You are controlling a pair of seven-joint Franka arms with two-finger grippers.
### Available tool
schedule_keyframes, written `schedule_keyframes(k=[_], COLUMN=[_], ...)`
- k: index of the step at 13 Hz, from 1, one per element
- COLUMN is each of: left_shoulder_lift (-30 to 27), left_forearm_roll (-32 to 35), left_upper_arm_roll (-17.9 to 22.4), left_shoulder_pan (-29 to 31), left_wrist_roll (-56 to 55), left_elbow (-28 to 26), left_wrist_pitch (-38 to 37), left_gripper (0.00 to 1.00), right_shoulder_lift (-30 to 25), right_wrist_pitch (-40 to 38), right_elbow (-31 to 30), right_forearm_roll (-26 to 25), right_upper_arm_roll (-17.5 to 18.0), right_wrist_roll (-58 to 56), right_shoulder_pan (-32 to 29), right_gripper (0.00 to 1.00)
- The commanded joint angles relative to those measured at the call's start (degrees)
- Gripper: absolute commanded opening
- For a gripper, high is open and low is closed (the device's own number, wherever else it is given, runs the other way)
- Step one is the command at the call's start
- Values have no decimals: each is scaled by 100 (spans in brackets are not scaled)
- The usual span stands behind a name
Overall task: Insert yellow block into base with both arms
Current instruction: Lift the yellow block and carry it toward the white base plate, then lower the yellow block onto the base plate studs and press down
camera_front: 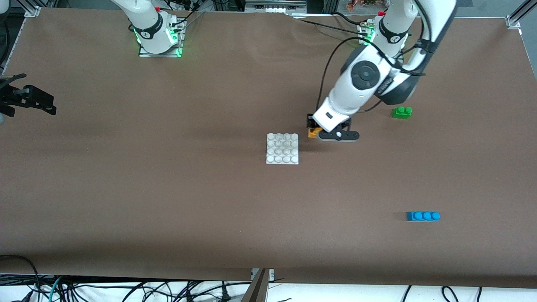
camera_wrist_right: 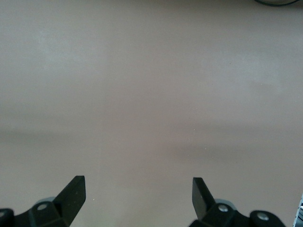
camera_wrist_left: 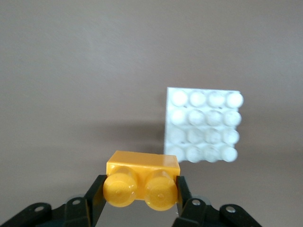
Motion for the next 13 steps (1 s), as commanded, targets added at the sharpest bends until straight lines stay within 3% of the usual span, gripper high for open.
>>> schedule_keyframes(k=[1,4,7,13], left_shoulder_lift=[423,1020,1487,1698], left_forearm_roll=[-74,136,479,883], left_upper_arm_roll=[537,1013,1066,1075], left_shoulder_pan=[-718,-1343,-1678,-1916], left_wrist_roll=[-304,-532,-1129,-1692], left_elbow=[520,1231,1645,1699], left_wrist_pitch=[-119,-136,-136,-136], left_gripper=[0,0,0,0], right_shoulder_lift=[-60,-60,-60,-60], right_wrist_pitch=[55,55,55,63], right_elbow=[-81,-81,-81,-81], right_forearm_roll=[-92,-92,-92,-92], right_upper_arm_roll=[2,2,2,2], right_wrist_roll=[-18,-18,-18,-18], right_shoulder_pan=[13,13,13,13], right_gripper=[100,100,100,100])
